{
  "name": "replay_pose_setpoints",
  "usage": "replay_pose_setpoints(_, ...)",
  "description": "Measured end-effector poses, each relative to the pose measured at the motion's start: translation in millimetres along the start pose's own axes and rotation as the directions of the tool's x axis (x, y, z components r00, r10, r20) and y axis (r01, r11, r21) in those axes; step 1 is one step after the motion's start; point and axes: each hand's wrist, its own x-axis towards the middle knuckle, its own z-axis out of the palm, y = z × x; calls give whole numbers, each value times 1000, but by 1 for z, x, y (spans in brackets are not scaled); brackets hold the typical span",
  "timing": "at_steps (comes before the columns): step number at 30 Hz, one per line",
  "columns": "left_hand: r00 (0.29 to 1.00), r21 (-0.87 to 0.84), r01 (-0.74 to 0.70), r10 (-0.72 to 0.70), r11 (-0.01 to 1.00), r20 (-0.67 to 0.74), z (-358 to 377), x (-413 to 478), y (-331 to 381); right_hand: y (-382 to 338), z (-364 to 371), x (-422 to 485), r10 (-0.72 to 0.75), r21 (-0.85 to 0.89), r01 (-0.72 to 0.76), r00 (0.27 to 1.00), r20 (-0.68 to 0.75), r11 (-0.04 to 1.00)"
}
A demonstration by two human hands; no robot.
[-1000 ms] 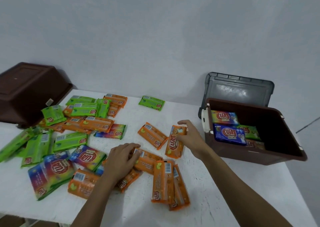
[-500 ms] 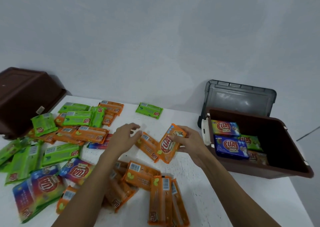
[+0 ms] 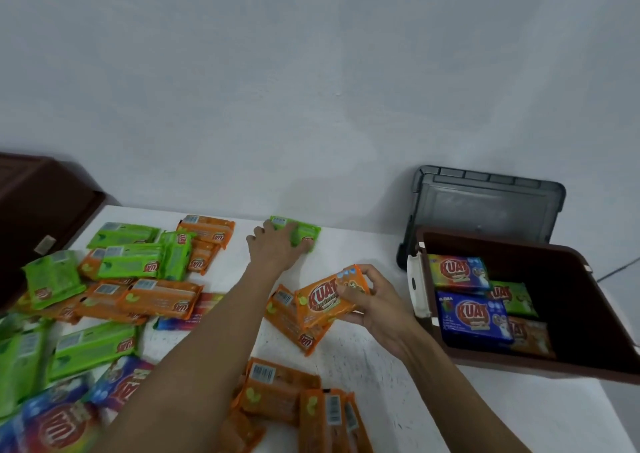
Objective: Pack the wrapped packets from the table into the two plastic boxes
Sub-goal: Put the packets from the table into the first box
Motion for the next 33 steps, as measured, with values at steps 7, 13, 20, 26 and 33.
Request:
replay_pose_setpoints(7, 999, 105, 45, -43, 993, -24, 0, 2, 21, 5, -3, 1, 35, 14, -34, 998, -48, 999)
replay_pose_setpoints(13, 1000, -28, 22, -22, 999, -13, -10, -2, 13, 7, 1, -6, 54, -14, -55, 996, -70, 998)
replay_pose_setpoints(20, 992, -847, 118, -103, 518, 74, -36, -22, -30, 0, 14, -16, 19, -74, -22, 999, -50, 997)
replay_pose_setpoints(26, 943, -877, 333, 109, -347, 315, -52, -65, -51, -17, 20, -38, -35, -155, 28, 999, -40, 987)
replay_pose_setpoints(33, 973, -948, 220, 124, -228, 196, -55, -103, -13, -56, -10, -68, -170, -187, 155, 983, -67, 970)
